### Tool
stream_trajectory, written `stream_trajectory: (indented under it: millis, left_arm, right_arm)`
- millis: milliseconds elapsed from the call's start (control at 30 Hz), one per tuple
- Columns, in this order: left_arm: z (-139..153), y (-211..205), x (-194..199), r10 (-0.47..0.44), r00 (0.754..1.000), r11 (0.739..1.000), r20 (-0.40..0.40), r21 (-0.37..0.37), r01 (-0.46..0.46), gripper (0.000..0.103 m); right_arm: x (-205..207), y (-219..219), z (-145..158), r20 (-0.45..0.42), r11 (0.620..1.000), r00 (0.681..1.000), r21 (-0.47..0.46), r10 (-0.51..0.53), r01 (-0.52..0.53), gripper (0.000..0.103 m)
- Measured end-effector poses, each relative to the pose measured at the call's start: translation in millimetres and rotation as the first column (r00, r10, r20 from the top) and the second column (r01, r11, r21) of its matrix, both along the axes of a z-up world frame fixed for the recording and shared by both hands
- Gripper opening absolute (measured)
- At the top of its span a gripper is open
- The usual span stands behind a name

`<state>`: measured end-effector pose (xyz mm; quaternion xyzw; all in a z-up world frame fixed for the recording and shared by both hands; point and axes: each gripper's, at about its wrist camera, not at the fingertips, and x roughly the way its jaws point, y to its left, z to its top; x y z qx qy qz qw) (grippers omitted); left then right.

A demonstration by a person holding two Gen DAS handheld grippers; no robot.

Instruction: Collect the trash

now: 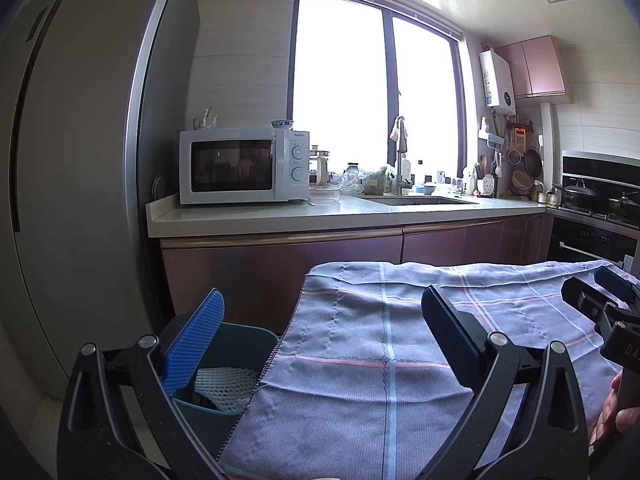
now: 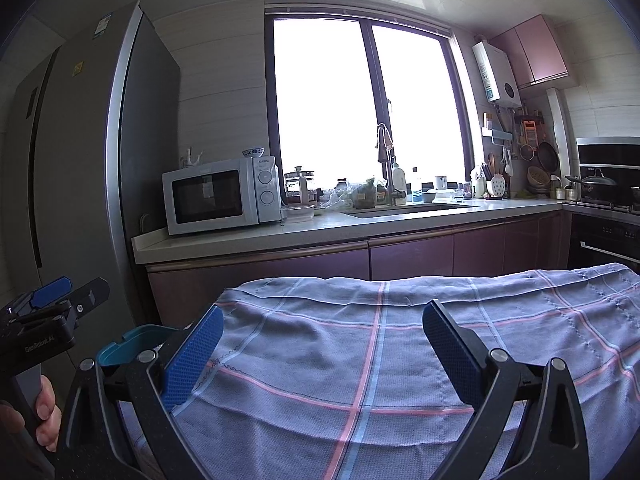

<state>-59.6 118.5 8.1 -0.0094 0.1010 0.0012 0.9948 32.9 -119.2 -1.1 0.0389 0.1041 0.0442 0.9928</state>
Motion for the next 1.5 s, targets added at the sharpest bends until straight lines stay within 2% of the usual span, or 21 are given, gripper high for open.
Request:
stream_trajectory:
  millis: [1500]
  left_arm:
    - [0.8, 0.7, 6.8, 0.0, 1.0, 1.0, -0.004, 0.01, 0.0, 0.097]
  right_arm:
    - [-6.0, 0.0, -3.1, 0.0, 1.0, 1.0, 0.009, -0.019, 0.019, 0.096]
